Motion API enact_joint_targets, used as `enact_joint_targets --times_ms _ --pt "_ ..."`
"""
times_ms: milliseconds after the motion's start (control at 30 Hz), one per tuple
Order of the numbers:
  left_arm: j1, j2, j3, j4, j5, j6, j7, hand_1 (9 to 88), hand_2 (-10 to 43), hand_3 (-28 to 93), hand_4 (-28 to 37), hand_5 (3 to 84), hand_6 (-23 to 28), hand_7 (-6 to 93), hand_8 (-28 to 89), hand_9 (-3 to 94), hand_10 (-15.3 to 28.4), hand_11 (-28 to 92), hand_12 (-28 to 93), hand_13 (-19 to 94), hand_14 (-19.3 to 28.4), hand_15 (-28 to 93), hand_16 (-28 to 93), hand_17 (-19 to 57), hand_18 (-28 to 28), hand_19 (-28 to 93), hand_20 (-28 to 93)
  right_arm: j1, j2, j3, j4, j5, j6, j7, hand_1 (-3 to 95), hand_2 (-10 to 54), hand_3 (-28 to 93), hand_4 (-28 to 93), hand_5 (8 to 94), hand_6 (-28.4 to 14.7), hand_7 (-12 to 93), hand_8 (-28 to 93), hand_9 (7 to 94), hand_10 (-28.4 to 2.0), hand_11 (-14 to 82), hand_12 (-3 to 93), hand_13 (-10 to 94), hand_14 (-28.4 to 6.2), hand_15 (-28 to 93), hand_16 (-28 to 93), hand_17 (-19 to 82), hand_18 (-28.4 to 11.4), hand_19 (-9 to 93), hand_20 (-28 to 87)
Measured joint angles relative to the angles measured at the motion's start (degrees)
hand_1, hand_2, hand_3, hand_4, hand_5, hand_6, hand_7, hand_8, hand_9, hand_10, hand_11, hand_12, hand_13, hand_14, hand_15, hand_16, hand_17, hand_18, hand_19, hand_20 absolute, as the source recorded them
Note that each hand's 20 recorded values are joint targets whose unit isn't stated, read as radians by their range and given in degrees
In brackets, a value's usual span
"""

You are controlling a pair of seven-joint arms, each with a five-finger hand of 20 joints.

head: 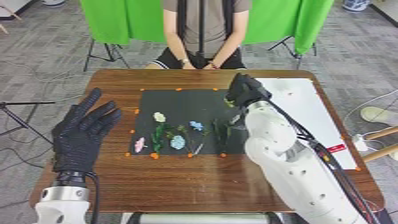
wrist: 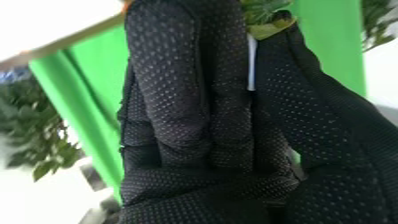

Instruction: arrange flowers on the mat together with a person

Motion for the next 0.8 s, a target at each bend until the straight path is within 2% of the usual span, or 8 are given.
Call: enact_joint_targets --times_ms 267,567,800 --pt "-0.2 -0.32 -0.34 0.02 0.34 -0.21 -1.04 22.3 11.5 76 -28.3 35.4 9.4 10.7 -9 36.8 22.7 28 10 28 28.3 54 -12 -4.6 26.2 72 -13 -2.3 -0.6 -0.3 -0.1 -1.1 -5.7 -1.6 51.0 -9.5 72 -28 82.7 2.6 13 -2 91.1 -9.0 18.9 26.3 78 -7.5 56 15 25 -15.8 79 4" --pt "-0.4 -1.04 -0.48 0.04 0.89 -0.56 -2.49 22.6 11.7 75 -28.3 36.1 9.8 11.0 -9 36.9 22.8 29 10 28 28.3 54 -12 -4.7 26.2 72 -13 -2.9 -0.5 -1.0 -0.2 -5.4 -7.6 -4.1 40.4 -9.5 80 -28 71.8 4.0 12 -10 79.4 -11.5 27.4 16.1 70 -9.2 60 11 18 -15.0 70 8" --pt "-0.5 -1.27 -0.52 0.04 1.08 -0.62 -2.84 22.7 11.8 75 -28.3 36.3 9.9 11.1 -9 36.9 22.8 29 10 28 28.3 54 -12 -4.7 26.1 72 -13 -3.4 -0.6 -1.0 -0.9 -7.8 -9.0 -6.0 38.6 -9.5 80 -28 69.0 4.0 13 -13 76.9 -12.0 27.3 15.2 68 -9.6 60 9 17 -15.1 68 9"
